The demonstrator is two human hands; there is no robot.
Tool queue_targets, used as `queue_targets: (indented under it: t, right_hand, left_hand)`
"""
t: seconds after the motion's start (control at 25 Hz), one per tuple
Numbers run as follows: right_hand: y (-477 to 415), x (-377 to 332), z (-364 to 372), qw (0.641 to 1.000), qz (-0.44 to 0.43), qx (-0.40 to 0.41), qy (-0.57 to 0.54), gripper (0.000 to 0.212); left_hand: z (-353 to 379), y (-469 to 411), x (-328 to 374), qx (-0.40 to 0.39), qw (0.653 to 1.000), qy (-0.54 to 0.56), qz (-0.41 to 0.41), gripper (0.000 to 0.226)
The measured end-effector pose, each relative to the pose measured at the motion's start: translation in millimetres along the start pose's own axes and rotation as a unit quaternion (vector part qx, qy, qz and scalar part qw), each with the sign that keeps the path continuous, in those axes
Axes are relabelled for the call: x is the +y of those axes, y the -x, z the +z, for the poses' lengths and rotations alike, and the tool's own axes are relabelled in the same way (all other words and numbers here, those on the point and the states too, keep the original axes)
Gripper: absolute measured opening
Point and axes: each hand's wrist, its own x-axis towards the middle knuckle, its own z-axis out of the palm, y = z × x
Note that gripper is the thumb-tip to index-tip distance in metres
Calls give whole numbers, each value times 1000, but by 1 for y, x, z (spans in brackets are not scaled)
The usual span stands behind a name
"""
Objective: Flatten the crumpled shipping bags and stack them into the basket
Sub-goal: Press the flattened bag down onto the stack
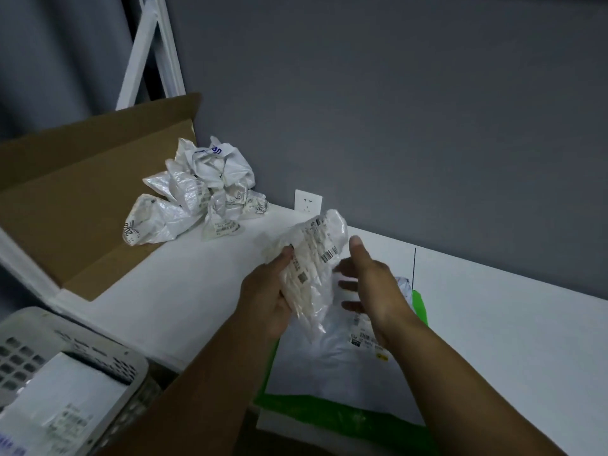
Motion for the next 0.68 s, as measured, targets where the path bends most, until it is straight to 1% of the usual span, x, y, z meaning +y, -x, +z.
queue_targets:
  t: [0.08, 0.12, 0.2, 0.28, 0.36, 0.48, 0.52, 0.6, 0.68]
  right_hand:
    - [-8, 1, 0, 999, -35, 37, -13, 55]
    - [-12, 2, 1, 998, -44, 38, -33, 50]
    - [-13, 2, 3, 997, -35, 19, -60, 28]
    - [-15, 0, 4, 998, -30, 6, -56, 18]
    - [-19, -4, -2, 996, -31, 33, -74, 17]
    - [-31, -8, -18, 983, -26, 129, -128, 16]
    - [-33, -9, -22, 979, -29, 147, -141, 18]
    - [-32, -10, -26, 972, -41, 158, -169, 21]
    - [-30, -9, -26, 970, -45, 132, -200, 23]
  left_hand:
    - [3, -3, -2, -5, 999, -44, 14, 34]
    - [3, -3, -2, -7, 998, -57, 18, 33]
    - [4, -4, -2, 3, 997, -77, 28, 32]
    - [0, -7, 0, 29, 994, -98, 38, 33]
    - [-6, -9, 4, 58, 992, -103, 43, 28]
    - [-15, -12, 5, 106, 984, -135, 56, 19]
    - [-15, -12, 4, 122, 979, -150, 64, 18]
    - [-14, -13, 0, 154, 967, -186, 88, 18]
    - [-9, -12, -4, 158, 959, -212, 102, 20]
